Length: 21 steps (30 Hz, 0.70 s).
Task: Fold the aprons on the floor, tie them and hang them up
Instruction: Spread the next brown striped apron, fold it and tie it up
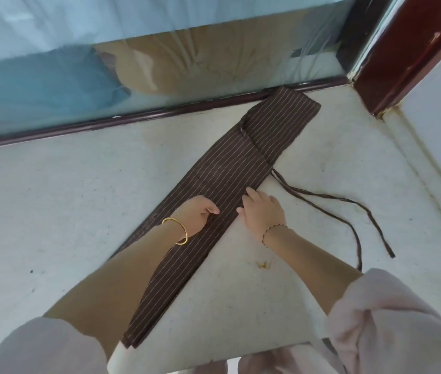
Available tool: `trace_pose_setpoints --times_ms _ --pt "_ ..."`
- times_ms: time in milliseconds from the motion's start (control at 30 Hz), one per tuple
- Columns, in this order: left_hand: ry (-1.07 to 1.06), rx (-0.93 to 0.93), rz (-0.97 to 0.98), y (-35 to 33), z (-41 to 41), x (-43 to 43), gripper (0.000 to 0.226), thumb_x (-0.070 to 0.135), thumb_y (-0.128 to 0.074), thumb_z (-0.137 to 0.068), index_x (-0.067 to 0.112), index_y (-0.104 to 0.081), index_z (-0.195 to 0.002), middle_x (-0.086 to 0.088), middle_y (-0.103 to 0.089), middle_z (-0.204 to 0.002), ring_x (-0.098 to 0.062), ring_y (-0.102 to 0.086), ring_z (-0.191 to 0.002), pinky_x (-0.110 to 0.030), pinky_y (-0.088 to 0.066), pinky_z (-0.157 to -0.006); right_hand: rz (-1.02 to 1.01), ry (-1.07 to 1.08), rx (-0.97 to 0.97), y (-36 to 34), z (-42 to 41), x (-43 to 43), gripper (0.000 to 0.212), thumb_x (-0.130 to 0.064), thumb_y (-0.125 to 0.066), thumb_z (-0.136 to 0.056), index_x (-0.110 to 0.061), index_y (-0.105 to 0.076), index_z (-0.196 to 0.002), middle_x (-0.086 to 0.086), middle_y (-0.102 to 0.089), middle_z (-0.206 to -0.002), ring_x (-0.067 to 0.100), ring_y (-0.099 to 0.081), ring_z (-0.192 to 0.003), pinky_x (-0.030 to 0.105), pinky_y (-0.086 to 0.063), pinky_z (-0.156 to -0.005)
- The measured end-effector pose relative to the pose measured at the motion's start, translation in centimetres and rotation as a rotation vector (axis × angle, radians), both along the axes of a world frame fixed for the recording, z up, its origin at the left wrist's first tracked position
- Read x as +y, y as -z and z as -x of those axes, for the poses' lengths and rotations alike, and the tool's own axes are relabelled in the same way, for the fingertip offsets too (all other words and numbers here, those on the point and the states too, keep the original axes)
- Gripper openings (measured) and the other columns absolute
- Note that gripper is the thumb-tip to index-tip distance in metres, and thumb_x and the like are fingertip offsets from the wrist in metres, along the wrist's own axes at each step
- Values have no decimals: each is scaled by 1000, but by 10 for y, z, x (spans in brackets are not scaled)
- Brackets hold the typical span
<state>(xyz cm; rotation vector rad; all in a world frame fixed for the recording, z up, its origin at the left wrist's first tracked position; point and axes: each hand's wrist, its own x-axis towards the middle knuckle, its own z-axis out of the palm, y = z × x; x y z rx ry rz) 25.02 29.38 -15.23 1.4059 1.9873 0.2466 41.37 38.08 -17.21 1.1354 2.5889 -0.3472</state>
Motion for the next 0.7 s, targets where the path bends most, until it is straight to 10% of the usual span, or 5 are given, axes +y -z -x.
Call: trace_pose_setpoints --times_ms 133,333,533,700 --pt "78 181 103 6 25 -43 28 11 -58 -89 22 -59 -115 -1 -50 -117 -16 -53 -96 -24 -46 -88 -139 51 -147 -2 -6 12 52 -26 -42 -98 -8 -29 -144 9 -8 -158 27 -15 -143 45 -23 -114" --pt "166 50 169 5 -2 -71 43 18 -61 -88 22 -43 -126 2 -45 -113 -14 -52 -84 -22 -48 -78 -72 -144 167 -10 -1 -52 38 2 -49 -86 -11 -54 -122 4 -50 -125 21 -43 -118 31 -47 -92" --pt "699 221 282 -6 -18 -129 37 47 -67 -78 19 -54 -98 -1 -51 -108 -18 -50 -90 -32 -50 -79 -31 -27 102 3 -11 -117 55 0 -42 -94 -8 -26 -145 9 -17 -155 24 -15 -143 36 -29 -112" --pt "1013 506 223 -10 -3 -163 67 46 -75 -69 18 -43 -122 -6 -38 -122 -23 -39 -109 -33 -42 -88 -19 36 32 1 -18 -138 61 8 -39 -91 -6 -20 -147 10 -9 -157 25 -6 -146 36 -27 -114"
